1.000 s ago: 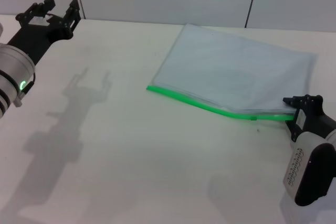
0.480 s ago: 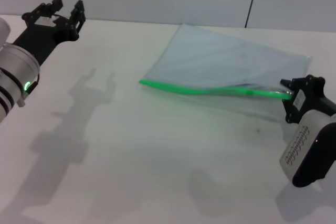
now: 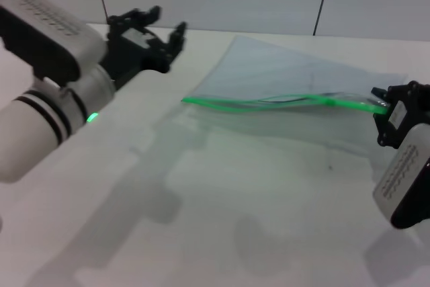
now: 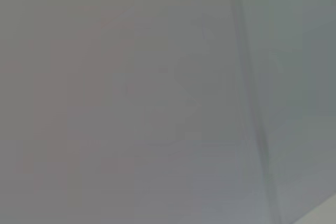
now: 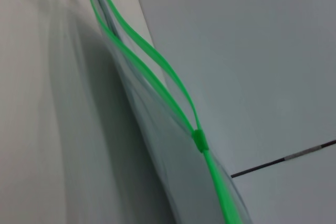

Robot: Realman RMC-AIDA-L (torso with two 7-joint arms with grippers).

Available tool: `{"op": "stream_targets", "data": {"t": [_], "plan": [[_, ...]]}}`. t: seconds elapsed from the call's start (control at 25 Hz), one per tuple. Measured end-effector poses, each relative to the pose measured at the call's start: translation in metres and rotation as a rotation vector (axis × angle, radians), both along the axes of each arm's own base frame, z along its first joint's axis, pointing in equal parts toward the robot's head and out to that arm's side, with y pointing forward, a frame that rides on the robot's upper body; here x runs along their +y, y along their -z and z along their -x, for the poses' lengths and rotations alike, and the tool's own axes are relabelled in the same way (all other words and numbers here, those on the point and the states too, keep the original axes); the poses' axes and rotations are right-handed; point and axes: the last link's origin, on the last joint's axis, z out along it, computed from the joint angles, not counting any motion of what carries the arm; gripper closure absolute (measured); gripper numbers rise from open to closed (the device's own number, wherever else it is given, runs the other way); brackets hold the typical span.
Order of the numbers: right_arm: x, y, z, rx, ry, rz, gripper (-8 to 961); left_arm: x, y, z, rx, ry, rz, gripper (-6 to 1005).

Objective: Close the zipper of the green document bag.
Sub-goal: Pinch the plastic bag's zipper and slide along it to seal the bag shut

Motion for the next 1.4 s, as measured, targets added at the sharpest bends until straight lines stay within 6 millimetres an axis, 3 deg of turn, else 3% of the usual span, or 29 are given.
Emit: {"op": "stream_targets", "data": {"t": [0.2, 0.52, 0.92, 1.4], "plan": [[0.000, -0.014, 0.010, 0.040, 0.031, 0.006, 901, -0.009, 0.019, -0.039, 0.059, 0.110, 0.074, 520], [-0.015, -0.028, 0.031, 0.086, 0.040, 0.040, 901, -0.007, 0.038, -0.057, 0.176, 0.082, 0.123, 519], [-0.015, -0.029, 0.030, 0.091, 0.051, 0.043, 901, -0.021, 0.066, -0.093, 0.285, 0.231, 0.199, 518], [-0.014, -0.026, 0.030, 0.125, 0.078, 0.065, 902, -0.023, 0.087, -0.093, 0.480, 0.238, 0.215, 517]]}}
